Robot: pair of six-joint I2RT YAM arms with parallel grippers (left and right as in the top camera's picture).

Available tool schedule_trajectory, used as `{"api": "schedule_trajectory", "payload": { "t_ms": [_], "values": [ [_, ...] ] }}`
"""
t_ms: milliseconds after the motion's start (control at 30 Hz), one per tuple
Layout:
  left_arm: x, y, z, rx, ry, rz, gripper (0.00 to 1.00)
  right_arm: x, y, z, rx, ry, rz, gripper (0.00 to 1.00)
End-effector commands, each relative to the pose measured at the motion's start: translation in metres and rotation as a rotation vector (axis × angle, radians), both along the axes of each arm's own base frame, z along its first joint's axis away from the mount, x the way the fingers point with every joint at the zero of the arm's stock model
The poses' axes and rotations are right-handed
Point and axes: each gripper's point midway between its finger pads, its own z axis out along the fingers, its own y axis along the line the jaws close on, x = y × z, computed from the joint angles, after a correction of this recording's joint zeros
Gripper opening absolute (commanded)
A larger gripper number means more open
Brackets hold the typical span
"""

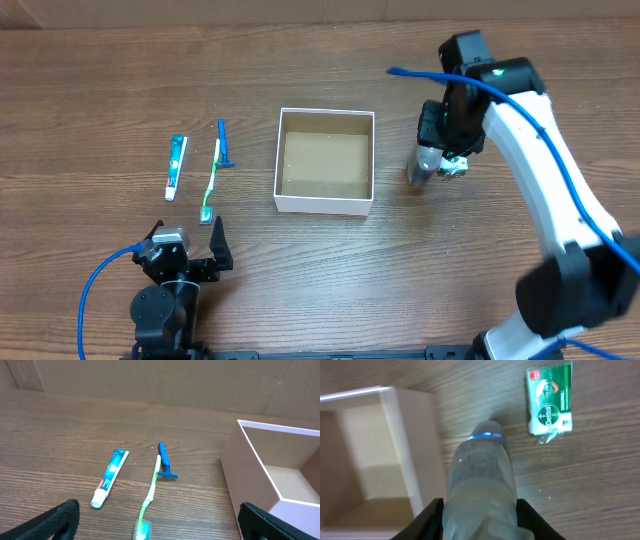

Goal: Pack container
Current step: 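Carry the pump bottle into the white box and release it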

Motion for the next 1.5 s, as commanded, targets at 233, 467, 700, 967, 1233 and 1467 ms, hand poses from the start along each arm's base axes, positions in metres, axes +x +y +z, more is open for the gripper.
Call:
{"api": "schedule_trajectory", "payload": {
  "t_ms": [233,467,700,967,1233,1467],
  "values": [
    [0.0,0.0,0.001,-0.017,-0.009,0.002,1.0,-0.026,0.117,0.103,0.128,-0.325,0.291,0.19],
    [0.0,0.0,0.001,-0.017,-0.009,0.002,1.0,0.011,0.13,0.034,0.046,-0.211,0.236,0.19],
    [0.0,0.0,0.001,-0.017,-0.009,0.002,1.0,0.045,0.112,-0.024,-0.016,-0.119,0.155,0.25],
    [0.0,0.0,0.001,-0.017,-0.009,0.002,1.0,0.055,0.116,-0.021,0.009,-0.158,0.147,0.67],
    [0.0,0.0,0.001,-0.017,-0.009,0.002,1.0,0.025,0.097,0.052,0.049,-0.253,0.129,0.96],
    [0.0,0.0,0.001,-0.017,-0.009,0.002,1.0,0.015,0.013,0.083,-0.034,-0.279,-0.031,0.96]
  ]
}}
